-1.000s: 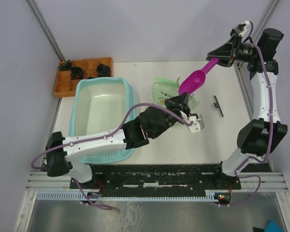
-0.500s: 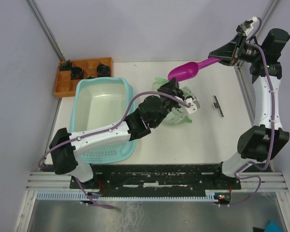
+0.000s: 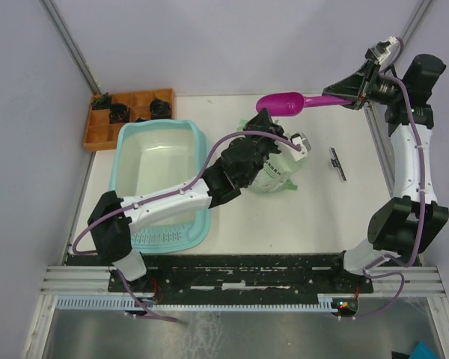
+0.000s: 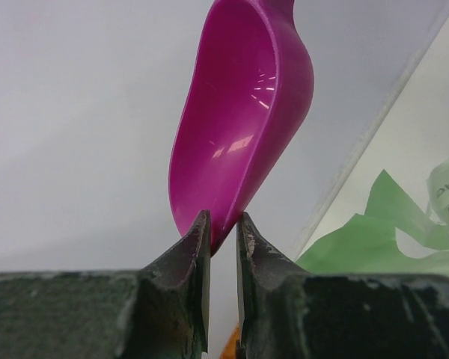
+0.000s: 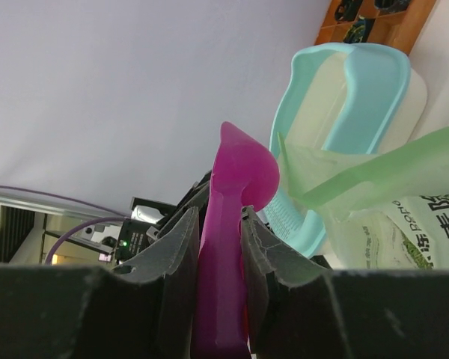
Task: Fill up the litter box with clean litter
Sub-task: Adjust the spatula.
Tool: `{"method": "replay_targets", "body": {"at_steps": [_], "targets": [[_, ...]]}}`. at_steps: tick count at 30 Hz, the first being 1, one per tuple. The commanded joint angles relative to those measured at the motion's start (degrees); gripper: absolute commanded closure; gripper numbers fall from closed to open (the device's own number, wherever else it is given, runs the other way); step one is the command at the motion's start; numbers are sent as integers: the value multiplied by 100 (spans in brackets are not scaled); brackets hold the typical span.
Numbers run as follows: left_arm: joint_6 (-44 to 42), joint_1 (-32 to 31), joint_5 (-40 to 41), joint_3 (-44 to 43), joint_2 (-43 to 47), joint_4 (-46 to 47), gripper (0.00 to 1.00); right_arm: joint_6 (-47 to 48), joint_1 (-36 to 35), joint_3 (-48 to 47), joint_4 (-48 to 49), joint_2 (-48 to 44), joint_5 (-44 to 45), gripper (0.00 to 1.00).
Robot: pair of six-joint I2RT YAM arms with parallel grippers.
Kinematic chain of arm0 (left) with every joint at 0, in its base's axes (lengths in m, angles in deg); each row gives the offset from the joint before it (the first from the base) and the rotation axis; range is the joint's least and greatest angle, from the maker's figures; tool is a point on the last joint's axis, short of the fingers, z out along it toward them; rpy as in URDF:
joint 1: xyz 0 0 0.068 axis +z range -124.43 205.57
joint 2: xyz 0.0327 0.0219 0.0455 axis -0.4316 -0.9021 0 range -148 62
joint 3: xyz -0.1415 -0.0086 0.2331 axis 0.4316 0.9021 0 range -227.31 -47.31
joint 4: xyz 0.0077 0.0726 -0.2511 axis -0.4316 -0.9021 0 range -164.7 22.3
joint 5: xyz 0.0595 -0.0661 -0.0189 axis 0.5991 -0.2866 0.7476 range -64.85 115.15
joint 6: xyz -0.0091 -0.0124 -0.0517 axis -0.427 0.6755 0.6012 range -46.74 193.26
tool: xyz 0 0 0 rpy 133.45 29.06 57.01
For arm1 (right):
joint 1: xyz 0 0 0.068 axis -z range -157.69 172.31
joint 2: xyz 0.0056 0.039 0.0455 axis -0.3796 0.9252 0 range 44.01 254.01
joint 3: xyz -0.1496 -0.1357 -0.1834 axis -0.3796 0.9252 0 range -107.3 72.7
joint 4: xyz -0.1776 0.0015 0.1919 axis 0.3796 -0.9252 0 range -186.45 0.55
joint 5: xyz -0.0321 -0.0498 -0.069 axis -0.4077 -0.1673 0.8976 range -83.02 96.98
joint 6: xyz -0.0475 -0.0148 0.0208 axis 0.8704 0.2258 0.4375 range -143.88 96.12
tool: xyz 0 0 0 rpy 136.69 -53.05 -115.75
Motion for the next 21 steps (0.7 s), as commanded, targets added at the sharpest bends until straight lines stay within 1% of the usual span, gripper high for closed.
{"method": "replay_targets", "body": {"at_steps": [1, 6, 8, 11, 12, 14, 16, 17, 19, 21], "targets": [[-99, -49, -438, -587, 76, 1528, 81, -210, -251, 166, -48, -350, -932, 98], [32, -62, -582, -790, 64, 1388, 85, -211, -247, 195, -36, -337, -927, 98], [30, -99, -595, -799, 56, 1381, 92, -218, -252, 196, -24, -328, -925, 98], [52, -140, -564, -774, 69, 1270, 95, -214, -252, 188, -24, -313, -928, 97], [48, -161, -548, -746, 91, 1265, 96, -219, -254, 188, -25, -316, -923, 94], [40, -194, -539, -667, 149, 1256, 97, -212, -253, 172, -9, -312, -924, 82], [34, -239, -537, -606, 211, 1245, 97, -211, -251, 126, -6, -295, -920, 68], [29, -254, -531, -589, 237, 1227, 97, -199, -251, 111, -12, -289, -924, 63], [26, -268, -506, -581, 261, 1222, 97, -202, -249, 93, -20, -274, -924, 56], [9, -267, -490, -575, 266, 1229, 97, -195, -253, 83, -42, -255, -924, 52]]}}
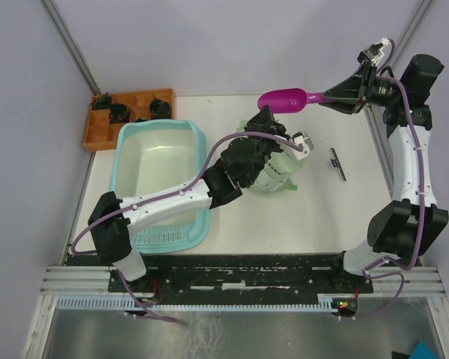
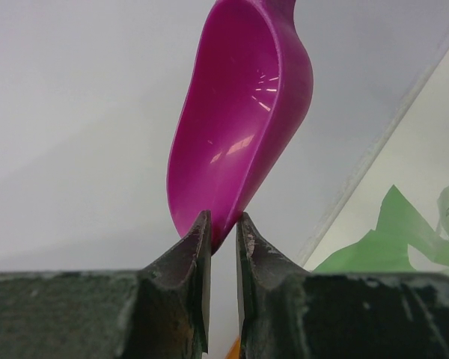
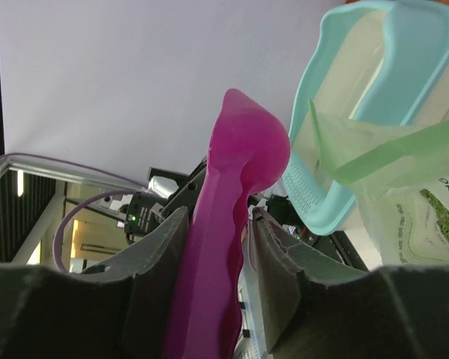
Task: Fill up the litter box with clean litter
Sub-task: Adjust the spatula.
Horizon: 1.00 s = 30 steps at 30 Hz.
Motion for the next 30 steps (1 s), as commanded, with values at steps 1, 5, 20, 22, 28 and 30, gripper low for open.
{"method": "replay_targets", "body": {"at_steps": [1, 5, 20, 22, 28, 30], "targets": [[144, -176, -579, -402, 267, 1196, 97, 47, -171, 10, -90, -114, -470, 50], [122, -190, -656, -404, 274, 1211, 97, 60, -179, 11, -80, -116, -469, 52], [-52, -177, -824, 131, 648, 921, 97, 43, -152, -260, -58, 136, -472, 62], [-58, -165, -851, 185, 703, 876, 97, 43, -154, -271, -27, 155, -472, 68], [50, -138, -1076, 200, 914, 478, 97, 7, -149, -245, 112, 208, -474, 62], [41, -137, -1089, 192, 964, 394, 97, 2, -148, -236, 127, 230, -470, 60]]}}
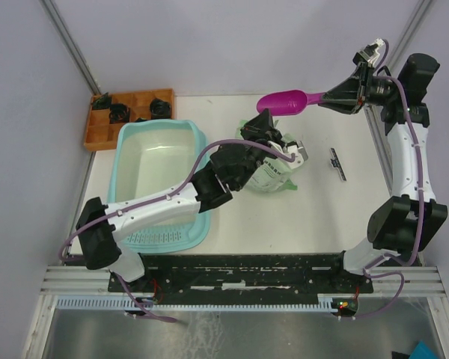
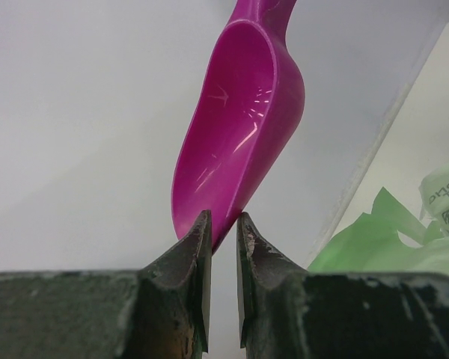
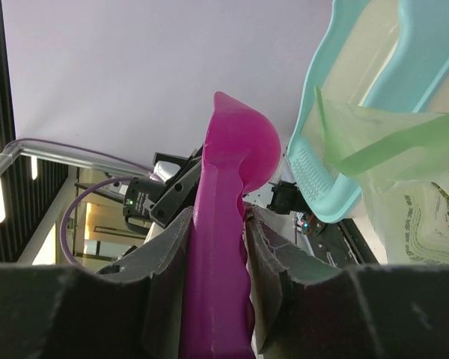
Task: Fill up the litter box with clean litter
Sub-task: Adjust the spatula.
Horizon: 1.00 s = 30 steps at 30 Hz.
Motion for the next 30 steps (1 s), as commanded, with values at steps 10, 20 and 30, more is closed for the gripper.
{"method": "replay_targets", "body": {"at_steps": [10, 20, 30], "targets": [[87, -103, -649, -232, 555, 149, 97, -25, -91, -139, 279, 67, -82, 55], [-235, -96, -552, -221, 592, -358, 97, 85, -72, -410, -18, 180, -80, 43], [-699, -50, -425, -59, 714, -815, 97, 285, -63, -942, -471, 312, -82, 42]]}}
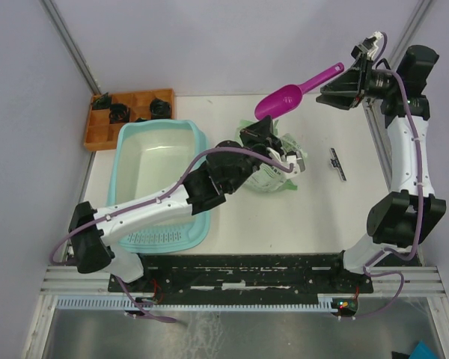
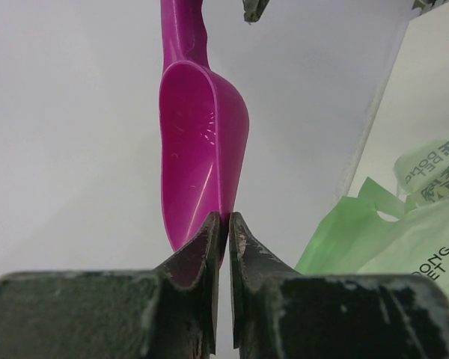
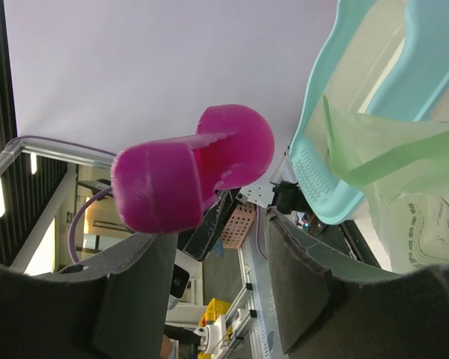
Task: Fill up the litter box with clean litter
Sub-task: Adjust the spatula.
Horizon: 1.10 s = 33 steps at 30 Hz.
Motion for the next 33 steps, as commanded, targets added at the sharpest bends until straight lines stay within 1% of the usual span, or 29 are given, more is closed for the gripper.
{"method": "replay_targets", "body": {"at_steps": [1, 7, 9, 11, 13, 18, 25, 33], "targets": [[-461, 27, 39, -64, 343, 53, 97, 181, 2, -369, -108, 2, -80, 42], [-600, 22, -175, -150, 396, -394, 97, 175, 0, -397, -110, 20, -76, 42], [-610, 3, -265, -178, 412, -682, 97, 179, 3, -433, -119, 33, -81, 42], [-665, 5, -371, 32, 531, -618, 97, 183, -2, -485, -126, 50, -81, 41], [-627, -3, -231, 36, 536, -708, 97, 197, -3, -526, -134, 71, -81, 41], [-566, -81, -276, 101, 683, -926, 97, 201, 1, -526, -119, 117, -81, 42], [-477, -121, -276, -131, 615, -1098, 97, -45, -2, -164, 464, 18, -83, 44], [-493, -153, -263, -211, 441, -1026, 97, -150, 1, 142, 742, -142, -85, 45]]}}
